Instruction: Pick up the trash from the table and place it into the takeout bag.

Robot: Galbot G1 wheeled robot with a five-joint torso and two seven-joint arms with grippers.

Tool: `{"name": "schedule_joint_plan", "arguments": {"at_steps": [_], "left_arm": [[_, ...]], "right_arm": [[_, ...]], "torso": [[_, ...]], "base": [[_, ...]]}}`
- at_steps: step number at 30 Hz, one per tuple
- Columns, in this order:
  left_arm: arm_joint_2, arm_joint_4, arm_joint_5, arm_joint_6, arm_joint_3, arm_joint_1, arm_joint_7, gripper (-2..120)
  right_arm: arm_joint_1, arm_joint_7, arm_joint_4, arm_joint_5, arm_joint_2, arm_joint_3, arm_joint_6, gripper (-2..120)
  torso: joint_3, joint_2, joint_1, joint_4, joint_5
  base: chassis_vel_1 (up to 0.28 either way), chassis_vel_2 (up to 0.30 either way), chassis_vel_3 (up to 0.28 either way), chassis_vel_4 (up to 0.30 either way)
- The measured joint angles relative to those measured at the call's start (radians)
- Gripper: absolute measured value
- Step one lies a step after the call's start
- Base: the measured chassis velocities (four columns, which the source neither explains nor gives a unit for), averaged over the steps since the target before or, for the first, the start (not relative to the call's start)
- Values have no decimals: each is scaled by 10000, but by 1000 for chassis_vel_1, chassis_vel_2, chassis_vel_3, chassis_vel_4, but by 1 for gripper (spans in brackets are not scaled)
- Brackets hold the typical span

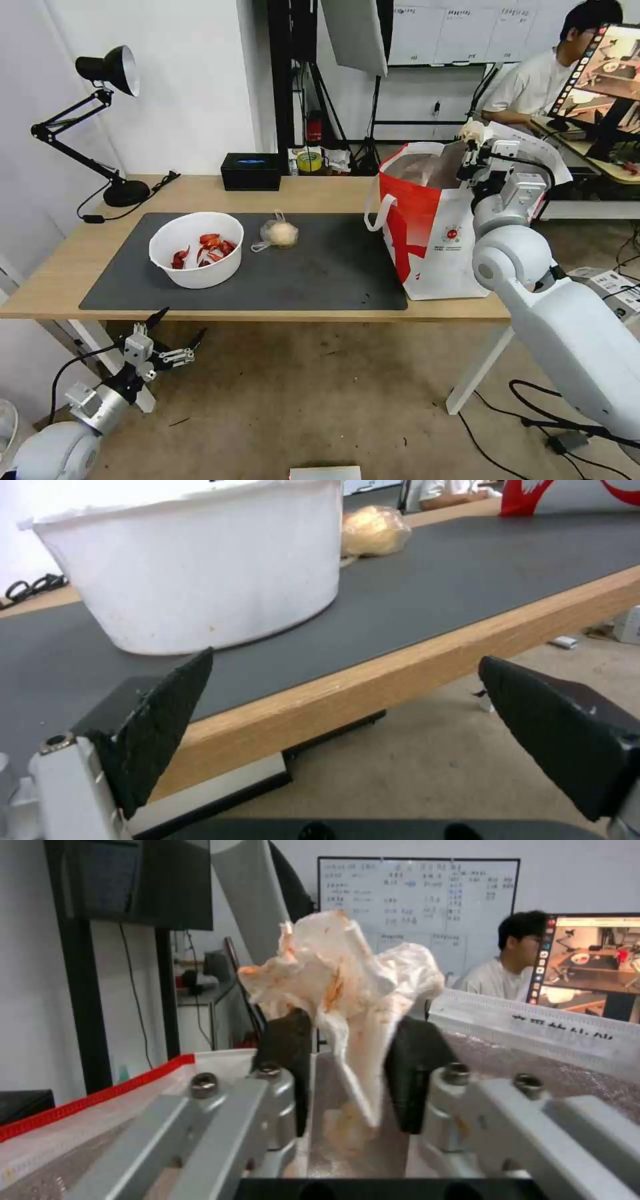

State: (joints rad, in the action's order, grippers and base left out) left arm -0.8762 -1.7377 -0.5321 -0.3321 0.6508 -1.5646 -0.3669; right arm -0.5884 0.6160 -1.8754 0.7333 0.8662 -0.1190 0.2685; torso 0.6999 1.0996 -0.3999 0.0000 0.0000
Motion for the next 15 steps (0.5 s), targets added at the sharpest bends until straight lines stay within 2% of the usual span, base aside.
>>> {"name": "schedule_joint_plan", "arguments": {"at_steps": [4, 5, 8, 9, 11, 15], "left_arm": [[3, -3, -4, 1, 2, 18, 0, 100], [3, -3, -4, 1, 2, 18, 0, 100], [0, 1, -9, 6, 2, 42, 0, 100], [0, 1, -9, 6, 2, 42, 0, 100], [-8, 22, -10, 8, -16, 58, 1, 100], [-9, 32, -9, 9, -22, 72, 2, 100]], "right_arm": [[-30, 2, -38, -5, -66, -1, 54, 47], [-30, 2, -38, -5, -66, -1, 54, 47], [-7, -8, -15, 0, -89, -1, 57, 63], [-7, -8, -15, 0, -89, -1, 57, 63], [39, -33, 26, 20, -87, -2, 57, 74], [53, -53, 54, 26, -68, 9, 57, 82]], "torso": [[0, 0, 0, 0, 0], [0, 0, 0, 0, 0], [0, 0, 0, 0, 0], [0, 0, 0, 0, 0], [0, 0, 0, 0, 0], [0, 1, 0, 1, -1]], "base": [[0, 0, 0, 0], [0, 0, 0, 0], [0, 0, 0, 0], [0, 0, 0, 0], [0, 0, 0, 0], [0, 0, 0, 0]]}}
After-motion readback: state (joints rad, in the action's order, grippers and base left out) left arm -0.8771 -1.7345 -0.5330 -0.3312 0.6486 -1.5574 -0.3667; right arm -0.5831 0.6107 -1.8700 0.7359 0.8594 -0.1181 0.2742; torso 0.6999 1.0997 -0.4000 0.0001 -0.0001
